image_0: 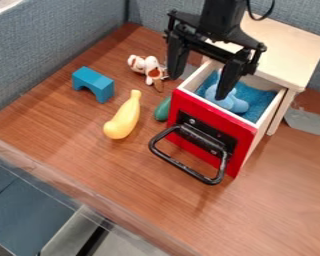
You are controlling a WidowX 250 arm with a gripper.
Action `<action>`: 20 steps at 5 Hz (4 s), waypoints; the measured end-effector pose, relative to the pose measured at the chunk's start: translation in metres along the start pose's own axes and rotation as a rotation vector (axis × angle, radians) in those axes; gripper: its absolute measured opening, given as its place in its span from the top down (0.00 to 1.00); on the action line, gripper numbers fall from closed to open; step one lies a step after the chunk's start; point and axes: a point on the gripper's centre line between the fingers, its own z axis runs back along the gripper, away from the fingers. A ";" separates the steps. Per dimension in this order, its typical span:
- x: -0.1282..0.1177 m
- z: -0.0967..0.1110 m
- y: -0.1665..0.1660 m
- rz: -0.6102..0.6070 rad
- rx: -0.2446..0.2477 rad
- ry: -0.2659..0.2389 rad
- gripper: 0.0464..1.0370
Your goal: Removed the blue object from the drawer and put it on the lower left side of the table
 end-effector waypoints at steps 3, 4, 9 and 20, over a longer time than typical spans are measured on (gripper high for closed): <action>0.013 -0.033 0.002 0.009 0.012 0.053 0.04; 0.021 -0.030 0.002 0.018 0.004 0.039 0.04; 0.038 -0.038 0.001 0.051 -0.030 0.043 0.04; 0.062 -0.062 -0.014 0.037 0.003 0.020 0.76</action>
